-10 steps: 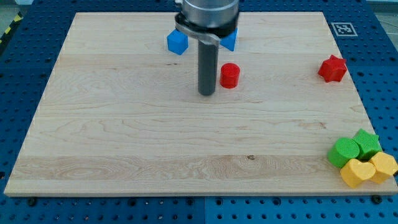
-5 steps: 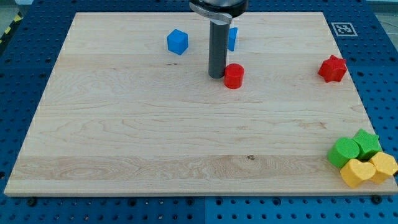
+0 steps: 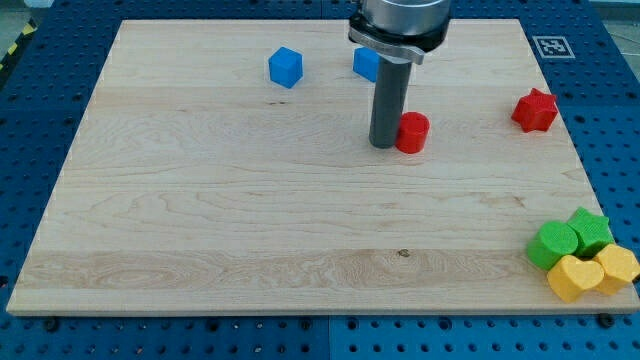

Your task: Place the red circle below the red star

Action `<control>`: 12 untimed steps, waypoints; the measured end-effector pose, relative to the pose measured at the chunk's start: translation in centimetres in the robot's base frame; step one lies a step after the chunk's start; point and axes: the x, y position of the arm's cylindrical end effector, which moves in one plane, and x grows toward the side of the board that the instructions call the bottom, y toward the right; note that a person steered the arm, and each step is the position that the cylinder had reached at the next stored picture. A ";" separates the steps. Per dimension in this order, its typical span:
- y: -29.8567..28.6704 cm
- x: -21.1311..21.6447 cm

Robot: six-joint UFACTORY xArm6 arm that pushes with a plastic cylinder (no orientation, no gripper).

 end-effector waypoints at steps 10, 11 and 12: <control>7.2 -0.2; 6.5 -3.8; 9.0 -4.3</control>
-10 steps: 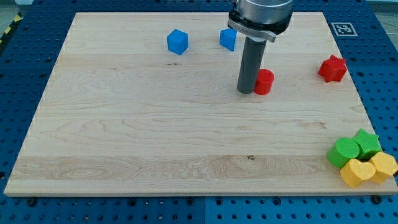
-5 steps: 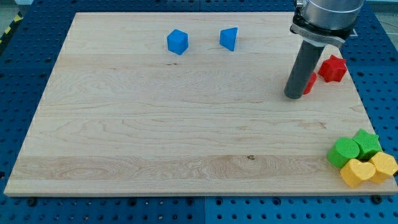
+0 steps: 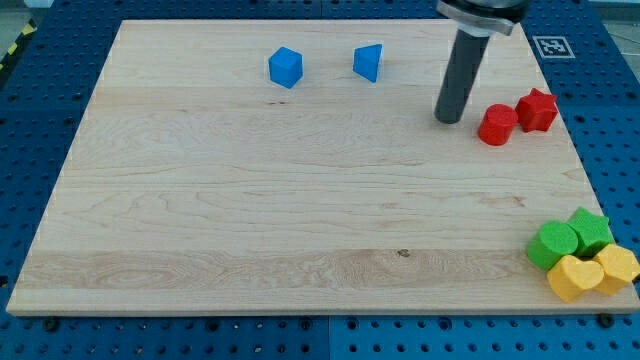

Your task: Place the red circle below the red star

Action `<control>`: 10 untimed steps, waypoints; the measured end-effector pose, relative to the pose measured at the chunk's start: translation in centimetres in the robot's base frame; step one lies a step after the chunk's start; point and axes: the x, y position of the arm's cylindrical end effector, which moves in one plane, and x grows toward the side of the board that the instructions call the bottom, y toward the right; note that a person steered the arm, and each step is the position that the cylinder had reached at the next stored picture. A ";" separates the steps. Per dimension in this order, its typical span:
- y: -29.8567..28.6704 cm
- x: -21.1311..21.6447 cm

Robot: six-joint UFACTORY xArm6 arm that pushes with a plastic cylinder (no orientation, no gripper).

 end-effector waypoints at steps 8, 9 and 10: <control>7.0 6.1; 7.0 6.1; 6.2 6.0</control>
